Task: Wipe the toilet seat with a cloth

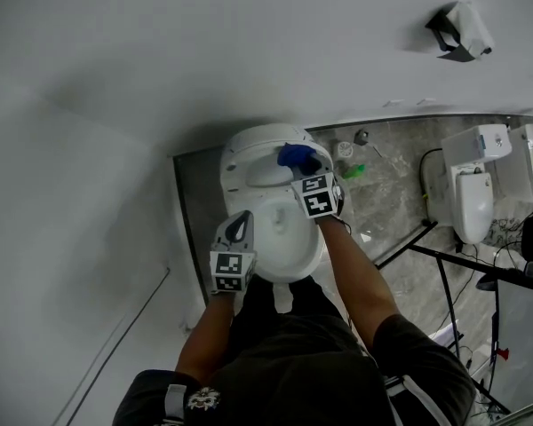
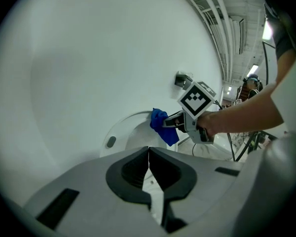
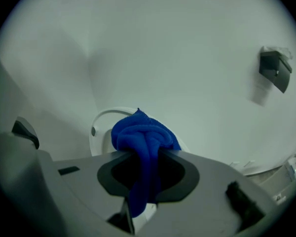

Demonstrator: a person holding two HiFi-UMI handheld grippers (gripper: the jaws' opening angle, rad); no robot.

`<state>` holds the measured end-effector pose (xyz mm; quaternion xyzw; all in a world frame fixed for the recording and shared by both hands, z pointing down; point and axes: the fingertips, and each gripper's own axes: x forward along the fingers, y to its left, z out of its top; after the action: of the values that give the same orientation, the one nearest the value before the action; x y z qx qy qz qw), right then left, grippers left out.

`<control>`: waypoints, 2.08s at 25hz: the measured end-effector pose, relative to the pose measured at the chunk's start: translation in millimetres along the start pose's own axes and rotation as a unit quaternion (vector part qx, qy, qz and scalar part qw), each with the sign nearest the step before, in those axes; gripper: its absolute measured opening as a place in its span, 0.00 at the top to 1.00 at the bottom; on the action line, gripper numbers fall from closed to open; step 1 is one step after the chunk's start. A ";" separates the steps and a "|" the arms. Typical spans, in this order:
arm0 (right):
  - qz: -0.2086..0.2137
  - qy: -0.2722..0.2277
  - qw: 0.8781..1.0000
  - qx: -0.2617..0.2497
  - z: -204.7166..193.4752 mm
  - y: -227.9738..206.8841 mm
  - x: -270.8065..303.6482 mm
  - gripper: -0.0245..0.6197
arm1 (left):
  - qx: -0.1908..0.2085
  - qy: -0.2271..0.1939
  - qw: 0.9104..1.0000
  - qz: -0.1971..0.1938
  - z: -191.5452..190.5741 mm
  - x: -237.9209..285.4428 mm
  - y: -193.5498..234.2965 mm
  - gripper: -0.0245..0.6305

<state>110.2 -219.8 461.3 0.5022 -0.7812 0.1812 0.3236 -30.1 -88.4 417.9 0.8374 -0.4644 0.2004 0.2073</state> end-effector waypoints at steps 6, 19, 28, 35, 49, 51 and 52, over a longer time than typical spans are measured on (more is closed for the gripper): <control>-0.016 0.033 0.999 0.031 -42.1 -27.6 4.2 0.83 | 0.008 0.013 1.000 -0.003 -3.9 11.8 -5.0 0.95; -0.029 0.127 0.990 0.051 -136.4 -38.6 36.5 0.83 | 0.004 0.044 0.999 -0.009 -30.4 27.4 -6.7 0.95; -0.026 0.194 0.980 0.020 -205.4 -35.6 63.8 0.83 | -0.007 0.064 0.998 -0.008 -53.5 32.7 2.8 0.95; -0.015 0.239 0.970 -0.031 -242.2 -25.6 80.8 0.83 | -0.012 0.082 0.997 0.008 -67.2 26.7 19.6 0.95; 0.018 0.257 0.962 -0.085 -288.3 23.5 132.6 0.83 | -0.049 0.085 0.994 0.041 -103.7 12.9 41.2 0.95; 0.021 0.260 0.962 -0.081 -292.4 37.5 140.4 0.83 | -0.053 0.087 0.994 0.039 -111.6 11.0 41.0 0.95; 0.023 0.260 0.963 -0.072 -294.1 43.5 144.7 0.83 | -0.057 0.087 0.994 0.039 -115.3 9.9 40.8 0.95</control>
<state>124.7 -118.8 775.7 0.3948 -0.6924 0.2568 0.5465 -76.8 -53.5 525.8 0.7847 -0.4878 0.2540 0.2860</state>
